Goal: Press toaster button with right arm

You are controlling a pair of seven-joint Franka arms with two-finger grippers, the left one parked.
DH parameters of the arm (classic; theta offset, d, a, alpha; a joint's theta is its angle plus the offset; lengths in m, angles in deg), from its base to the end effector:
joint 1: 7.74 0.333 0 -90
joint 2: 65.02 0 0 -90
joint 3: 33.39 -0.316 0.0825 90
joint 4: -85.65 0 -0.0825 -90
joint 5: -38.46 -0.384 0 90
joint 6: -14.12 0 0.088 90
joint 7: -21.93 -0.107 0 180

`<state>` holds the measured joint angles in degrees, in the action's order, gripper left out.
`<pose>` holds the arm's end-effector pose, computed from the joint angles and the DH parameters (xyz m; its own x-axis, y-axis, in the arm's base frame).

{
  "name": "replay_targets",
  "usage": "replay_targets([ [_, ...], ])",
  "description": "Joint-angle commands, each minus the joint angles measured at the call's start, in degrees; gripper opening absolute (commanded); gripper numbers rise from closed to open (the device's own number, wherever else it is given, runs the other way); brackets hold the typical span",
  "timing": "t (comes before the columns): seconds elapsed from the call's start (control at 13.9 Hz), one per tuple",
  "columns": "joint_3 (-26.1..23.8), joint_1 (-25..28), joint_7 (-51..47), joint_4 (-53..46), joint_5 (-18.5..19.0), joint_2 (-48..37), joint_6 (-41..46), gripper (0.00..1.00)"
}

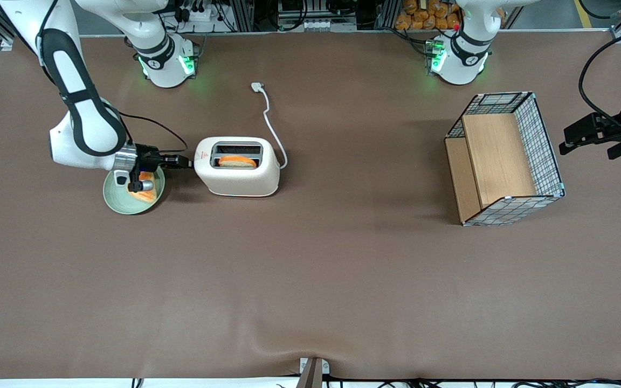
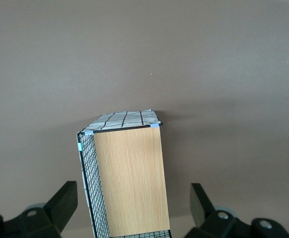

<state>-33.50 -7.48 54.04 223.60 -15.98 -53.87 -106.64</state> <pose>0.4533 0.0411 0.2141 0.9613 -0.0370 -0.2731 -0.2164 -0.7149 -0.6649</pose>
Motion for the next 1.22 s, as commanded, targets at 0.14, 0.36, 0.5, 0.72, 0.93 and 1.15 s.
replay_targets([
  [0.14,1.0,-5.0,-10.2,-6.4,11.4,-4.9,11.2,0.00],
  [0.36,3.1,-5.0,-16.7,-13.5,19.7,-6.7,18.9,0.00],
  [0.5,3.5,-5.0,-22.3,-19.2,23.7,-7.4,24.5,0.00],
  [0.72,3.4,-4.7,-29.4,-26.7,29.3,-8.8,29.5,0.00],
  [0.93,3.0,-3.9,-32.2,-34.7,35.7,-10.1,34.3,0.00],
  [1.15,2.7,-3.0,-32.2,-39.5,42.0,-12.1,36.1,0.00],
])
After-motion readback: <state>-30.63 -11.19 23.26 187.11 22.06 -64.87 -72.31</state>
